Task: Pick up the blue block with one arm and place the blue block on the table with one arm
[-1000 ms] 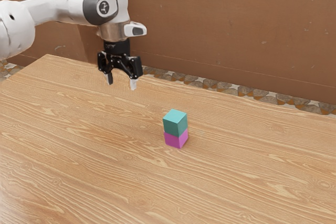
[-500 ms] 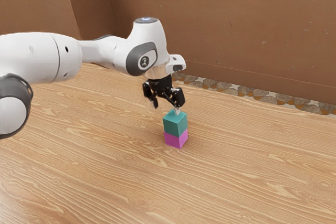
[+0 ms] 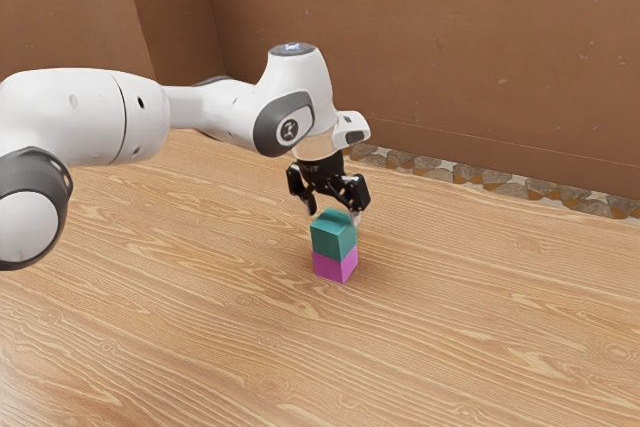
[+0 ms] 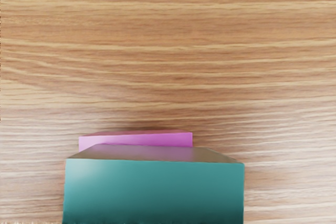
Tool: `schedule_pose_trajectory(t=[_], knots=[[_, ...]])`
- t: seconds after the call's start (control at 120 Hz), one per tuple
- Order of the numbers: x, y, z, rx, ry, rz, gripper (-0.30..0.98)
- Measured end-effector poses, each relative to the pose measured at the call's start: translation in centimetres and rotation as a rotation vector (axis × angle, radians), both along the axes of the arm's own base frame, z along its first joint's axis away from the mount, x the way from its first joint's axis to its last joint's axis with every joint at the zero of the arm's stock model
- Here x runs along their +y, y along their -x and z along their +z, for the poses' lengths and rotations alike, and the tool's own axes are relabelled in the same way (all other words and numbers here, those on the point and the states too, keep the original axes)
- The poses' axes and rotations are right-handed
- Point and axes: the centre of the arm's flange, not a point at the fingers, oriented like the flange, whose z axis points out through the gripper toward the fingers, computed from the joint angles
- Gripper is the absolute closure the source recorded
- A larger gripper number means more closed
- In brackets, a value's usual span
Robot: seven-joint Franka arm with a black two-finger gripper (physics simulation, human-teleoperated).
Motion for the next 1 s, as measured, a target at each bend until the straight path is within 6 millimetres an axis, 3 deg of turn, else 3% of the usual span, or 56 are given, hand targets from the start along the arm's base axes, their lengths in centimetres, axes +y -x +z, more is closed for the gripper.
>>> schedule_pose_trajectory(t=[0.558,0.825,1.0], knots=[[0.0,0.2,-3.8,0.072,-0.013,0.027,0.01],[0.2,-0.1,-4.4,0.073,-0.025,0.032,0.06],[0.2,-0.4,-4.1,0.064,-0.024,0.037,0.20]])
